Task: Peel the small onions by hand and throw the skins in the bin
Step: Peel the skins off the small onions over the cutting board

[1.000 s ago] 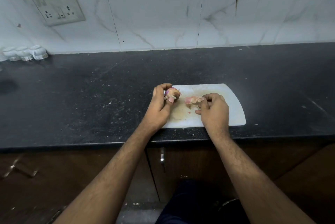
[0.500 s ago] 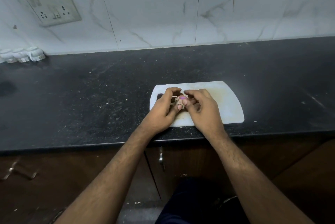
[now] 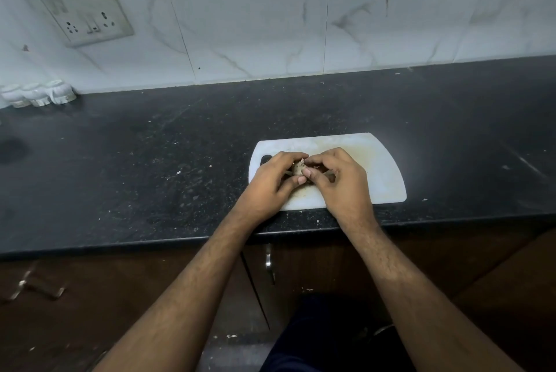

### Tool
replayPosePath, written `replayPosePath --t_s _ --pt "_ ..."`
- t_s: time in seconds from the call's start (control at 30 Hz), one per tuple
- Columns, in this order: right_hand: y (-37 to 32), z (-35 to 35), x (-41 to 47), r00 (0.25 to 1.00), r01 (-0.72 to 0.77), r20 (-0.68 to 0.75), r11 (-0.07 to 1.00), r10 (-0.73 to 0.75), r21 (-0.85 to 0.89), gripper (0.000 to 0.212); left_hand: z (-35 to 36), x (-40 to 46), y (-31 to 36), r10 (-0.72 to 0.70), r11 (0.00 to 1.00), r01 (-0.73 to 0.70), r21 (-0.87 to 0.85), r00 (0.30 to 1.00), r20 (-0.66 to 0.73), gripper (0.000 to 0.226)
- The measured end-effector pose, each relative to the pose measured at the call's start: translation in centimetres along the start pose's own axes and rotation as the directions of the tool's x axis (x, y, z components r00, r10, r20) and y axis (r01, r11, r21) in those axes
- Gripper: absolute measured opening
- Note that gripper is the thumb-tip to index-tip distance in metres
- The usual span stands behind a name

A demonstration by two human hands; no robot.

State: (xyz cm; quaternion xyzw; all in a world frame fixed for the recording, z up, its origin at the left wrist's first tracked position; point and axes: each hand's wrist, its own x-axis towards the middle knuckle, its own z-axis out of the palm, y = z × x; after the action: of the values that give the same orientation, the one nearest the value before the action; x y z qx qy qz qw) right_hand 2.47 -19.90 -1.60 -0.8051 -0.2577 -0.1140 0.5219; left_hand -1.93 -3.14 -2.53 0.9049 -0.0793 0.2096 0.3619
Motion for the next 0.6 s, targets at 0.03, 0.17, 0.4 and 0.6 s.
replayPosePath --t_s 0.03,0.17,0.4,0.6 --pt "-0.04 -0.04 0.01 1.0 0.0 -0.003 1.0 0.0 0.01 0.015 -0.01 0.0 -0.01 0.003 1.0 -0.003 0.004 1.0 0.003 0.04" --pt "0.02 -0.07 0.0 0.999 0.032 -0.034 0.999 -0.032 -0.007 0.012 0.05 0.01 -0.26 0.008 1.0 -0.008 0.02 1.0 0.016 0.04" --pt "0.13 0.69 -0.65 0.986 0.148 -0.043 0.971 -0.158 -0.188 0.02 0.06 -0.01 -0.23 -0.001 1.0 0.001 0.015 0.999 0.034 0.043" --pt "0.14 0.83 -0.73 0.984 0.167 -0.013 0.943 -0.178 -0.287 0.018 0.16 -0.05 -0.25 -0.032 0.999 0.032 0.007 0.999 0.034 0.044"
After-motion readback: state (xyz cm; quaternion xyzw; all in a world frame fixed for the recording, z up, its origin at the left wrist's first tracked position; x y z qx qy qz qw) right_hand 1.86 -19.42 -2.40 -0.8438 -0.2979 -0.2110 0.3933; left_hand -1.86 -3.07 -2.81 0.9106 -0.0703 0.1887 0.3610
